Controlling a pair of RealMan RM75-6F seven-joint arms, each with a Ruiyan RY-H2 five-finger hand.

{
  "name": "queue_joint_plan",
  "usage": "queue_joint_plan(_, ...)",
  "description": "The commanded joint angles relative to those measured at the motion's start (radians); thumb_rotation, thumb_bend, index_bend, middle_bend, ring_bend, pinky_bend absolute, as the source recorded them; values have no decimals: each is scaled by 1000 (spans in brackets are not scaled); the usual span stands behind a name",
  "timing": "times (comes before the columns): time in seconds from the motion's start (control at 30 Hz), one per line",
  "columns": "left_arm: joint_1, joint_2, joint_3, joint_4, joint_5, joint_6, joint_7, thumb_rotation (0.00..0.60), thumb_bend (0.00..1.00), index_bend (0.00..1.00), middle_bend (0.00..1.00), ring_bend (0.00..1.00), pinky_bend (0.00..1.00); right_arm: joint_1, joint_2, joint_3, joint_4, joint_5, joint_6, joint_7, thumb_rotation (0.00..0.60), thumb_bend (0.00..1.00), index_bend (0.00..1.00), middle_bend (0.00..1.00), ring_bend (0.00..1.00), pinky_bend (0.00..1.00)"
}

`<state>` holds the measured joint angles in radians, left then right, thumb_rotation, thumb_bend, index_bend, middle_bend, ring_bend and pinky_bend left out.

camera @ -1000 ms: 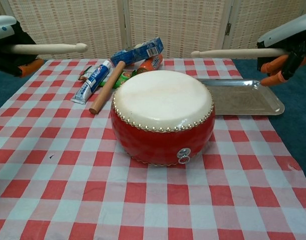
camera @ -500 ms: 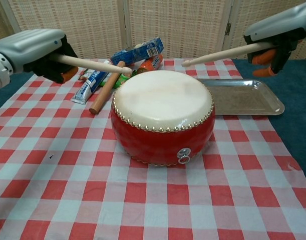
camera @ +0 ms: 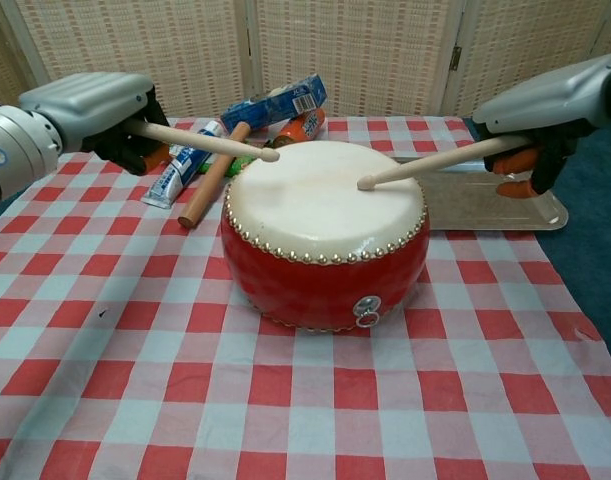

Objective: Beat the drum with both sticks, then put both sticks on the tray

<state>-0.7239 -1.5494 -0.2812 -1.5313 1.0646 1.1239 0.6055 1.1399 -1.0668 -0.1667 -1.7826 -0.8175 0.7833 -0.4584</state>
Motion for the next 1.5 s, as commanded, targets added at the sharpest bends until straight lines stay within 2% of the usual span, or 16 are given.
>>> queue_joint_plan(0.03, -16, -44, 16, 37, -14, 0, 23, 600, 829, 1000, 1000, 1000, 1000, -20, 10, 33, -16, -27, 35, 14, 600, 420, 1000, 1000, 1000, 1000)
queue_joint_plan(0.2, -39, -85, 46, 86, -44, -16, 94, 600, 829, 1000, 1000, 1000, 1000, -51, 27, 83, -28, -76, 57, 58, 600, 419, 1000, 1000, 1000, 1000)
queue_joint_plan(0.4, -20, -29, -3, 17, -38, 39, 27, 600, 829, 1000, 1000, 1000, 1000, -37, -28, 51, 36, -21, -33, -22, 600, 420, 1000, 1000, 1000, 1000)
queue_joint_plan(0.53, -5, 17, -23, -38, -49, 30, -42, 600, 828, 1000, 1000, 1000, 1000, -33, -58, 48, 55, 18, -30, -62, 600, 420, 1000, 1000, 1000, 1000)
queue_joint_plan(0.73, -29, -33, 26, 19, -74, -19, -14, 600, 829, 1000, 1000, 1000, 1000, -83, -7, 130, -8, -82, 66, 28, 600, 419, 1000, 1000, 1000, 1000)
queue_joint_plan(0.87, -45, -68, 62, 70, -79, -18, 58, 600, 829, 1000, 1000, 1000, 1000, -104, 19, 147, -16, -118, 58, 59, 600, 420, 1000, 1000, 1000, 1000)
queue_joint_plan(1.03, -16, -16, 9, 4, -27, 70, -32, 600, 828, 1000, 1000, 1000, 1000, -98, -26, 116, 47, -81, -25, 23, 600, 420, 1000, 1000, 1000, 1000)
queue_joint_plan(1.17, -8, 41, -10, -57, -23, 75, -53, 600, 827, 1000, 1000, 1000, 1000, -87, -73, 102, 90, -45, -48, -23, 600, 420, 1000, 1000, 1000, 1000)
queue_joint_plan(1.37, -29, -10, 33, -6, -72, 19, -7, 600, 828, 1000, 1000, 1000, 1000, -133, -19, 180, 20, -140, 52, 65, 600, 420, 1000, 1000, 1000, 1000)
queue_joint_plan(1.5, -52, -63, 70, 76, -109, -5, 81, 600, 827, 1000, 1000, 1000, 1000, -149, 13, 195, 3, -166, 50, 93, 600, 420, 1000, 1000, 1000, 1000)
